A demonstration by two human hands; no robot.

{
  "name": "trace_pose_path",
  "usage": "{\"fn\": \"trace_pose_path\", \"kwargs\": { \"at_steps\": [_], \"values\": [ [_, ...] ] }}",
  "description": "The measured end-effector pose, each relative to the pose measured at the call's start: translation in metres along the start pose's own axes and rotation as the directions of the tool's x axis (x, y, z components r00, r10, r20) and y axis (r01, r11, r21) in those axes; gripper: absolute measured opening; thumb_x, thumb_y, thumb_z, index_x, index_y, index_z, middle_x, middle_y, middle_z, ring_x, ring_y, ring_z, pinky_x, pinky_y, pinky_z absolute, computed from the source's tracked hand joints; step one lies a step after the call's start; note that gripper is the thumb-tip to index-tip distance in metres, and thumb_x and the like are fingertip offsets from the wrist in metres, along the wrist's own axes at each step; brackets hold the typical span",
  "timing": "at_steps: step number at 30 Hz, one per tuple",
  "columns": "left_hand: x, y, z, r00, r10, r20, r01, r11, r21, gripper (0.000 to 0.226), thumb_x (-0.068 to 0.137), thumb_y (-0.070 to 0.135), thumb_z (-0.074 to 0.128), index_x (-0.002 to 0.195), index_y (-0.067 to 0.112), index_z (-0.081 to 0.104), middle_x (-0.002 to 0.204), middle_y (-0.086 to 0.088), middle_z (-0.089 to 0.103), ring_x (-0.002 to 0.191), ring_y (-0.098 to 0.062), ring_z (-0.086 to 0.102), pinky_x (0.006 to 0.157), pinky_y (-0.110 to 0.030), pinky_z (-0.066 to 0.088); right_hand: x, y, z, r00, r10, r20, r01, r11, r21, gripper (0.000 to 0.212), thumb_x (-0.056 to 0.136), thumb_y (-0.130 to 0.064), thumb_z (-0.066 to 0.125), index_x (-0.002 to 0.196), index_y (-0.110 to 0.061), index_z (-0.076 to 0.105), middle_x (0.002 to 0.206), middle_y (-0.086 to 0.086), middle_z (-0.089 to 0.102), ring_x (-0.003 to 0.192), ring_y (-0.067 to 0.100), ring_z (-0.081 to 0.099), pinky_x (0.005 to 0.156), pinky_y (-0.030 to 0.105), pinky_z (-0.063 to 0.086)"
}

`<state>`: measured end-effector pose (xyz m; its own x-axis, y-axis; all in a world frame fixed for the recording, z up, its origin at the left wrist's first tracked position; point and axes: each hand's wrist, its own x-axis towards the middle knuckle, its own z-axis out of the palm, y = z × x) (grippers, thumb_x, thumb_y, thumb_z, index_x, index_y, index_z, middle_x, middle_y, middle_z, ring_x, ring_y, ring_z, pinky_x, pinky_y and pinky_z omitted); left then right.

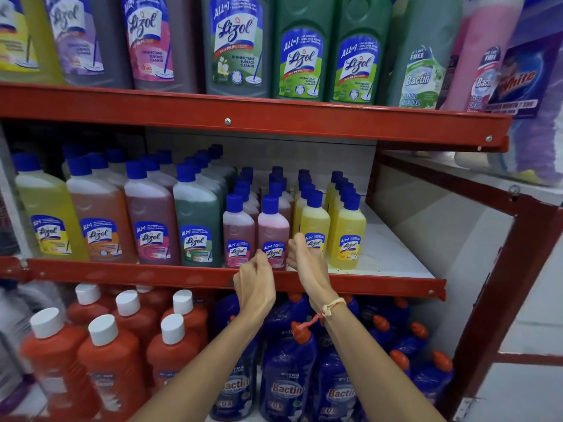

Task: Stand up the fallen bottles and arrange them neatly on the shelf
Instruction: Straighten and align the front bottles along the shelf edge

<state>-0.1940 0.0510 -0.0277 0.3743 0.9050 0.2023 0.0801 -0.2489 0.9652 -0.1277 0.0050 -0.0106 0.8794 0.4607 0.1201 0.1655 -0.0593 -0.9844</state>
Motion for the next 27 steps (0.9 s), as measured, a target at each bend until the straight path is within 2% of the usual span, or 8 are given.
{"fn": "trace_pose_path", "kwargs": {
  "at_steps": [9, 13, 15, 18, 20, 22, 24, 27],
  "values": [
    [-0.001, 0.004, 0.001, 1.000, -0.018, -0.014, 0.018, 1.000, 0.008, 0.046, 0.095, 0.032, 0.034, 0.071, 0.004, 0.061, 0.080, -0.011, 0.062, 0.087, -0.028, 0.053, 0.083, -0.038, 0.040, 0.005, 0.004, -0.004, 1.000, 0.000, 0.000, 0.000, 1.000, -0.003, 0.082, 0.072, -0.063, 0.038, 0.103, 0.010, 0.058, 0.104, 0.018, 0.070, 0.100, 0.033, 0.067, 0.095, 0.055, 0.049],
    [-0.010, -0.002, 0.003, 0.996, 0.033, -0.078, -0.034, 0.999, -0.013, 0.040, 0.093, 0.031, 0.038, 0.112, 0.011, 0.065, 0.107, -0.010, 0.071, 0.109, -0.027, 0.059, 0.095, -0.034, 0.042, 0.003, -0.001, -0.014, 1.000, 0.014, -0.008, -0.014, 1.000, 0.021, 0.078, 0.076, -0.057, 0.040, 0.110, 0.012, 0.054, 0.111, 0.022, 0.065, 0.104, 0.037, 0.064, 0.096, 0.057, 0.047],
    [-0.024, -0.005, 0.006, 0.991, 0.094, -0.100, -0.104, 0.989, -0.101, 0.033, 0.093, 0.022, 0.041, 0.115, 0.016, 0.064, 0.108, -0.003, 0.072, 0.107, -0.022, 0.063, 0.090, -0.023, 0.043, 0.004, 0.003, -0.023, 0.998, 0.005, -0.065, -0.004, 1.000, 0.014, 0.078, 0.075, -0.056, 0.040, 0.109, 0.013, 0.055, 0.112, 0.027, 0.062, 0.106, 0.040, 0.061, 0.096, 0.058, 0.046],
    [-0.035, -0.001, 0.028, 0.984, 0.157, 0.077, -0.142, 0.974, -0.176, 0.036, 0.094, 0.015, 0.040, 0.123, 0.016, 0.061, 0.118, 0.003, 0.067, 0.114, -0.011, 0.059, 0.094, -0.014, 0.042, 0.012, 0.012, -0.044, 0.983, 0.001, -0.185, -0.003, 1.000, -0.008, 0.073, 0.076, -0.054, 0.039, 0.099, 0.012, 0.061, 0.104, 0.028, 0.066, 0.101, 0.039, 0.063, 0.092, 0.057, 0.049],
    [-0.029, 0.009, 0.047, 0.973, 0.119, 0.198, -0.091, 0.986, -0.142, 0.041, 0.096, 0.017, 0.036, 0.135, 0.014, 0.050, 0.132, -0.001, 0.059, 0.126, -0.014, 0.051, 0.107, -0.026, 0.038, 0.017, 0.014, -0.058, 0.978, -0.006, -0.210, -0.005, 0.999, -0.050, 0.055, 0.085, -0.042, 0.040, 0.083, 0.007, 0.065, 0.087, 0.020, 0.072, 0.088, 0.035, 0.065, 0.083, 0.046, 0.051],
    [-0.018, 0.020, 0.065, 0.964, 0.084, 0.251, -0.064, 0.994, -0.088, 0.044, 0.097, 0.020, 0.032, 0.140, 0.012, 0.042, 0.137, -0.008, 0.056, 0.130, -0.024, 0.048, 0.110, -0.035, 0.036, 0.021, 0.013, -0.066, 0.985, -0.042, -0.165, 0.029, 0.997, -0.077, 0.038, 0.092, -0.032, 0.037, 0.074, -0.006, 0.058, 0.070, 0.007, 0.061, 0.074, 0.026, 0.055, 0.069, 0.037, 0.043],
    [-0.010, 0.025, 0.079, 0.964, 0.052, 0.261, -0.045, 0.998, -0.032, 0.049, 0.098, 0.022, 0.029, 0.145, 0.010, 0.032, 0.146, -0.012, 0.046, 0.136, -0.027, 0.040, 0.114, -0.036, 0.030, 0.027, 0.014, -0.067, 0.992, -0.082, -0.099, 0.073, 0.993, -0.097, 0.033, 0.095, -0.028, 0.035, 0.082, -0.011, 0.060, 0.075, 0.005, 0.061, 0.074, 0.020, 0.053, 0.069, 0.035, 0.042],
    [-0.002, 0.026, 0.090, 0.973, 0.008, 0.230, -0.015, 0.999, 0.028, 0.050, 0.098, 0.022, 0.027, 0.146, 0.007, 0.030, 0.149, -0.017, 0.042, 0.138, -0.030, 0.036, 0.115, -0.037, 0.026, 0.037, 0.019, -0.060, 0.991, -0.111, -0.078, 0.100, 0.985, -0.139, 0.027, 0.093, -0.026, 0.035, 0.083, -0.015, 0.057, 0.094, 0.013, 0.067, 0.086, 0.023, 0.057, 0.085, 0.042, 0.047]
  ]
}}
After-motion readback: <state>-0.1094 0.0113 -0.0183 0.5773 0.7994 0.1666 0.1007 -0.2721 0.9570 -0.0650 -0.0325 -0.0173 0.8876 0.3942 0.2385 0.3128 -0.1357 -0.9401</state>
